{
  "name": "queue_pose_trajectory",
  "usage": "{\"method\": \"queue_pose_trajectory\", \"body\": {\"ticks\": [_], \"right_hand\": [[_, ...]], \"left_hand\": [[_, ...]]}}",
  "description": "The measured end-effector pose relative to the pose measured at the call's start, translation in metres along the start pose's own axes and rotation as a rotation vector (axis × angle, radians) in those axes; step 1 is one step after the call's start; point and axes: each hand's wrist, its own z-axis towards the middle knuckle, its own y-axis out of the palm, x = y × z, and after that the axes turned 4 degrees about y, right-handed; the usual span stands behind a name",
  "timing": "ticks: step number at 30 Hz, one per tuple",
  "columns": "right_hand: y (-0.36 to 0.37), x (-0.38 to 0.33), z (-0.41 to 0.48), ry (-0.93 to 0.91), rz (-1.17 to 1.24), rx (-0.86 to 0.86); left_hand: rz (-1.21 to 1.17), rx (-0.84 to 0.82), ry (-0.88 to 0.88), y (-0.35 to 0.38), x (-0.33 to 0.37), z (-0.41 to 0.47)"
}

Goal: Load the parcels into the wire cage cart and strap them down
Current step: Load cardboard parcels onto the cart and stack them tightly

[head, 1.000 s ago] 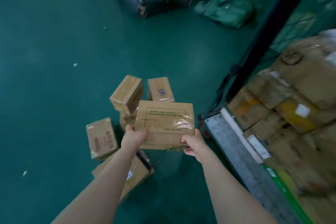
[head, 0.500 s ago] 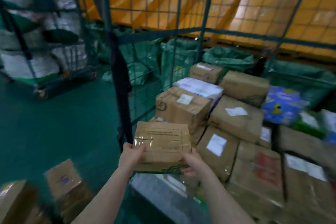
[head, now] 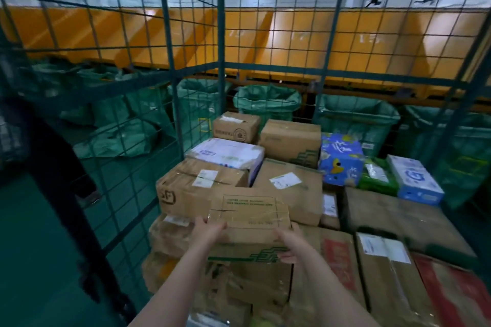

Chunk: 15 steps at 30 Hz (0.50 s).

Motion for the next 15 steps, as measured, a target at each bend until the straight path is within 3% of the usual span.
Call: {"method": "queue_pose_trajectory", "body": {"ticks": [15], "right_hand": [[-0.03, -0.062, 0.107, 0.08, 0.289, 0.254]], "left_hand": [[0.131, -0.305, 0.117, 0.085, 0.088, 0.151]]}}
